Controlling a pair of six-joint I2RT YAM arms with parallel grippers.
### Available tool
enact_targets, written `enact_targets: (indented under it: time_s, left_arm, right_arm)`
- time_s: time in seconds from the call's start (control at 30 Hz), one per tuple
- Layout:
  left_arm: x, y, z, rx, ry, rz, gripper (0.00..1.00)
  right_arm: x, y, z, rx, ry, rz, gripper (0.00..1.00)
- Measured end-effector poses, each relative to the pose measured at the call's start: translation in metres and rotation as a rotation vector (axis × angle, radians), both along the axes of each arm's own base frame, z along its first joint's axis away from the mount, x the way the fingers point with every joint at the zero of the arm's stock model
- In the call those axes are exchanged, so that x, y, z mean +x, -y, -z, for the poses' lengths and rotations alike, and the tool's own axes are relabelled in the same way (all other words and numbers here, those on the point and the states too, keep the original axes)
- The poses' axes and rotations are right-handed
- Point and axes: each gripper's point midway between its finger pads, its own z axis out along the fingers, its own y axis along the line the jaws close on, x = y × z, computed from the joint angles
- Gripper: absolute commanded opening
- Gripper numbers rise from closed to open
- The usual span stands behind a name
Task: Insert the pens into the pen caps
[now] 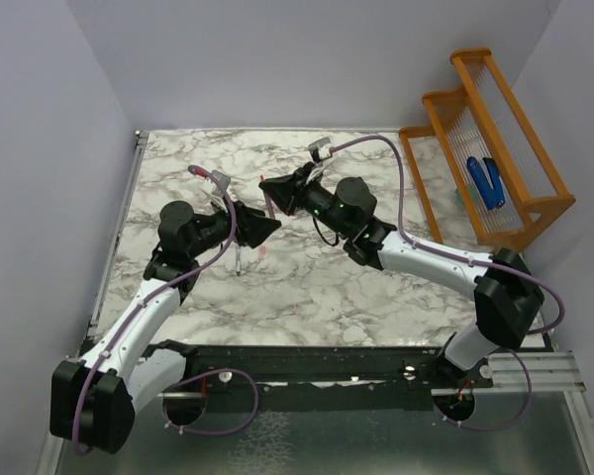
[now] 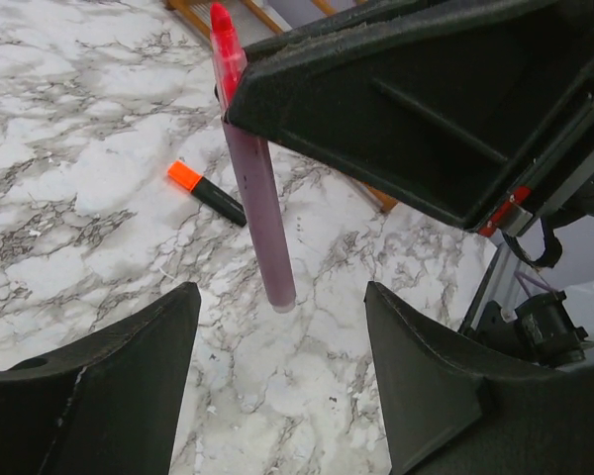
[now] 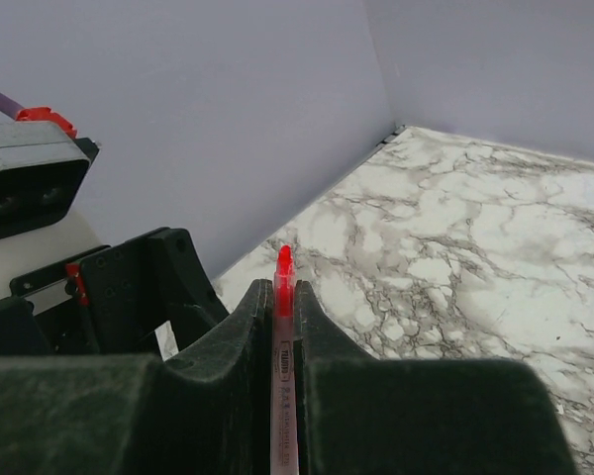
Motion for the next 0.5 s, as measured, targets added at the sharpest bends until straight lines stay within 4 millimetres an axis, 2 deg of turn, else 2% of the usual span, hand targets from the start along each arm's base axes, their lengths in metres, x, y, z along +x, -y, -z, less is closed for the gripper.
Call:
enact_targets:
  time_s: [0.13, 0.2, 0.23, 0.3, 0.33, 0.5]
  left_arm:
    - [0.005, 0.007, -0.003, 0.001, 0.009, -0.015, 0.66]
    - [0.007, 0.009, -0.006, 0.001, 0.017, -0.025, 0.57]
    - [0.008, 0.01, -0.007, 0.001, 0.021, -0.033, 0.42]
    - [0.01, 0.01, -0.008, 0.002, 0.028, -0.045, 0.04]
    - [0.01, 0.01, -0.008, 0.005, 0.034, -0.048, 0.0]
    - [0.016, 0.009, -0.008, 0.005, 0.03, -0.073, 0.0]
  right_arm:
    - [-0.004, -0.002, 0.0, 0.001, -0.001, -0.021, 0.0]
    - [-0.005, -0.002, 0.0, 0.002, -0.002, -0.029, 0.0]
    - [-0.006, -0.002, 0.0, 0.003, -0.003, -0.032, 0.01]
    - [-0.008, -0.002, -0.001, 0.004, -0.003, -0.038, 0.0]
    - [-0.009, -0.001, -0.002, 0.006, -0.002, -0.039, 0.0]
    - [-0.01, 0.001, -0.006, 0.016, 0.008, -0.037, 0.0]
